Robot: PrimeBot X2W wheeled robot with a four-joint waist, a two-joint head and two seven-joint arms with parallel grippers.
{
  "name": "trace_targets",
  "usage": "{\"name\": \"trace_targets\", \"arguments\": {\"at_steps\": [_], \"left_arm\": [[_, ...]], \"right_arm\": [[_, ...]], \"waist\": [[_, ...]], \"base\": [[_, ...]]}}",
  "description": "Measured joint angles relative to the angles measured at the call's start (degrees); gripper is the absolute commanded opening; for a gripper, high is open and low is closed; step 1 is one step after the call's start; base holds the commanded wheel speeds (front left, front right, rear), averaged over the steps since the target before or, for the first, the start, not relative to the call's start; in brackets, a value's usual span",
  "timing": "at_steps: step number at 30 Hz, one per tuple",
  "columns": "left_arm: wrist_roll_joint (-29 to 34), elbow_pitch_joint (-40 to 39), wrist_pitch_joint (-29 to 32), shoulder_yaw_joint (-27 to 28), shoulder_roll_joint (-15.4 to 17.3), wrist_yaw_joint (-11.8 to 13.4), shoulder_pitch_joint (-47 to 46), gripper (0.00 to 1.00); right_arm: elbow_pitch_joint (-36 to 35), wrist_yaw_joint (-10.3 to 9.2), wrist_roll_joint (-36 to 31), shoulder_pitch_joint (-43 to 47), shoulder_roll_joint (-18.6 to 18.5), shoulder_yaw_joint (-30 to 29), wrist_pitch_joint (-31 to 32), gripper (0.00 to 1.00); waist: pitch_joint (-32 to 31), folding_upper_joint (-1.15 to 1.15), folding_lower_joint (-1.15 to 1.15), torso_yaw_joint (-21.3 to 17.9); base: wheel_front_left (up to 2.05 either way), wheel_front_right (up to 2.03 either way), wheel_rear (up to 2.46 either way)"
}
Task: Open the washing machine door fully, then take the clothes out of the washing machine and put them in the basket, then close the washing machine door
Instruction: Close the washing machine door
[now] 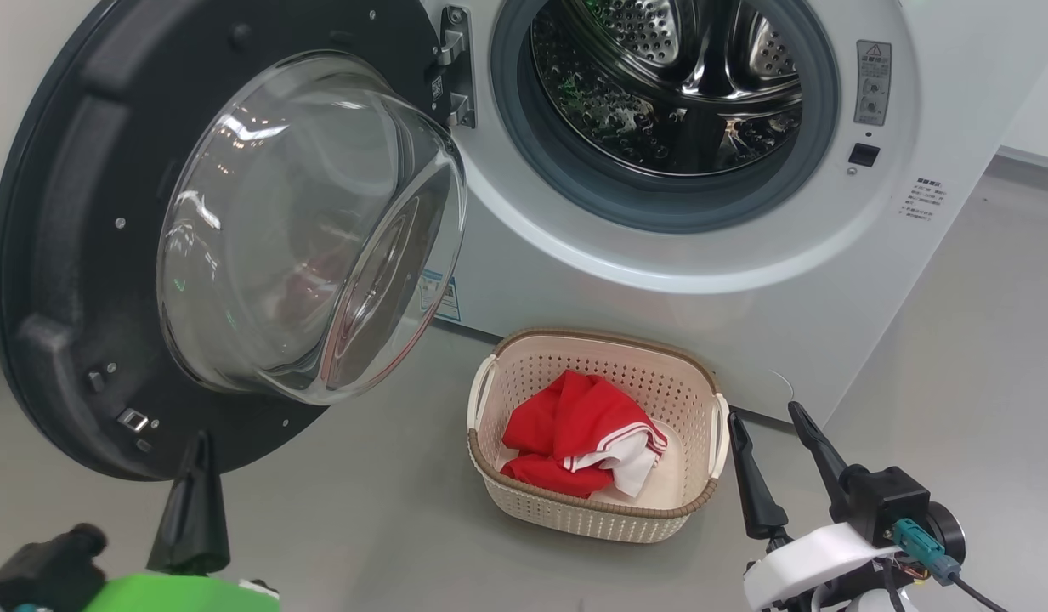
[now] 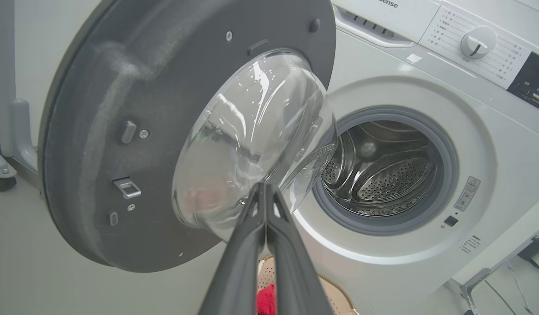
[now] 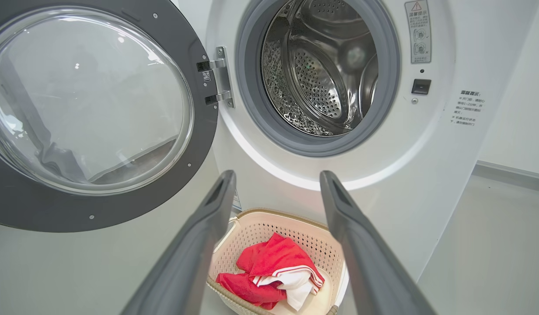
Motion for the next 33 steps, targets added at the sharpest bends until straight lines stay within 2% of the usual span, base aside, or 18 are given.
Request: {"name": "trace_targets", "arguments": {"at_steps": [5,10,13,19,24,28,33], "left_arm": [[-11.78,-2.58,-0.81,2.47,-0.14,-1.22,-0.17,0.0],[-29.49,-5.6,-3.28,4.5,-0.21,-1.82,-0.62,0.0],[-35.95,-7.15,-4.66,6.9,-0.22,-1.97,-2.03,0.0],[-42.08,-10.25,-5.64,12.61,-0.33,-3.64,-5.19,0.0],[-43.39,-11.36,-5.87,18.63,-0.1,-4.17,-8.46,0.0],[-44.14,-10.79,-4.75,22.38,3.91,-4.16,-9.38,0.0],[-47.29,-8.56,-2.82,26.14,7.39,-3.79,-11.41,0.0]], "right_arm": [[0.0,0.0,0.01,0.0,0.0,-0.08,0.0,1.0],[-0.04,-0.04,0.02,-0.01,0.02,-0.29,0.0,1.0],[-0.09,-0.04,0.02,-0.01,0.02,-0.24,0.0,1.0],[-0.36,-0.07,0.02,-0.07,0.01,-0.24,0.0,1.0],[-0.48,-0.11,0.02,-0.13,0.02,-0.44,0.0,1.0],[-0.49,-0.11,0.02,-0.15,0.01,-0.45,0.0,1.0],[-0.71,-0.44,0.02,-0.17,0.03,-0.71,0.0,1.0]], "waist": [[-0.23,0.0,0.0,0.29],[-0.23,0.0,0.0,0.79],[-0.08,0.0,0.0,0.97],[0.47,0.0,0.0,1.18],[0.88,0.0,0.0,1.41],[0.99,0.0,0.0,1.4],[1.27,0.0,0.0,1.38]], "base": [[0.0,0.0,0.0],[0.0,0.0,0.0],[0.0,0.0,0.0],[0.0,0.0,0.0],[0.0,0.0,0.0],[0.0,0.0,0.0],[0.0,0.0,0.0]]}}
